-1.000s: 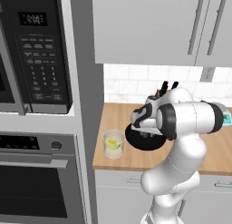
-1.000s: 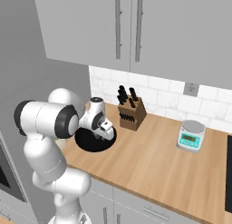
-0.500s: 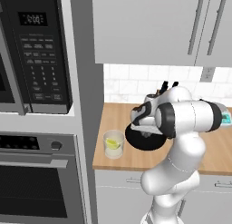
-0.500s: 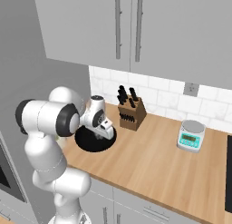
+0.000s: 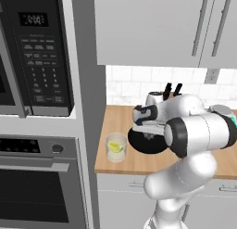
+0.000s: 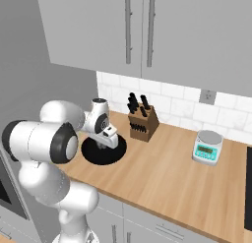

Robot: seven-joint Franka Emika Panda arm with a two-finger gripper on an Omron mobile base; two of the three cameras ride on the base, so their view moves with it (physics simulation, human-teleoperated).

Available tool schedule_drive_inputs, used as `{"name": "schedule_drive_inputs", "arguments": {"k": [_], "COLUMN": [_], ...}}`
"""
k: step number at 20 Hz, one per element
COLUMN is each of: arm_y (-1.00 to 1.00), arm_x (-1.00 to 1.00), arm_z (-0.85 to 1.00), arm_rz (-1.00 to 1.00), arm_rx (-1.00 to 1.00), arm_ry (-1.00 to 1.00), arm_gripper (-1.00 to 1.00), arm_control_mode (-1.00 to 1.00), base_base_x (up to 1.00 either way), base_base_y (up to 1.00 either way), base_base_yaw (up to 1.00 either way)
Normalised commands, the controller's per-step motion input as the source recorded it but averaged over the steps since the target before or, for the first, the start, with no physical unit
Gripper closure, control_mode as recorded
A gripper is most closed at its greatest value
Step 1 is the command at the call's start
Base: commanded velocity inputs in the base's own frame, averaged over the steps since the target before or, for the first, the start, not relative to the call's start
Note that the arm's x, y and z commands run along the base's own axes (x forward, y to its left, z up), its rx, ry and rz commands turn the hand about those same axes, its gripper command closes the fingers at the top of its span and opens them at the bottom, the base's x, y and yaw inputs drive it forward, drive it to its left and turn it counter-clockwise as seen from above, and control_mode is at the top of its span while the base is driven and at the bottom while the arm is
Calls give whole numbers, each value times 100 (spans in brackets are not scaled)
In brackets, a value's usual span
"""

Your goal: Grab a lemon wedge from the fridge and one ice cube from the ice bowl, and put them in the glass of lemonade.

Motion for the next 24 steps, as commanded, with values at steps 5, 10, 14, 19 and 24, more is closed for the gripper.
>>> {"name": "schedule_drive_inputs", "arguments": {"k": [5,10,14,19,24], "arm_y": [28,21,15,42,68], "arm_x": [-34,-55,-66,-36,-12], "arm_z": [67,35,12,41,63], "arm_rz": [11,21,22,29,35], "arm_rx": [0,2,3,0,0], "arm_ry": [0,-9,-13,-4,-3], "arm_gripper": [100,100,100,100,100], "arm_control_mode": [-100,-100,-100,-100,-100], "base_base_x": [0,0,0,0,0], "base_base_y": [0,0,0,0,0], "base_base_yaw": [0,0,0,0,0]}}
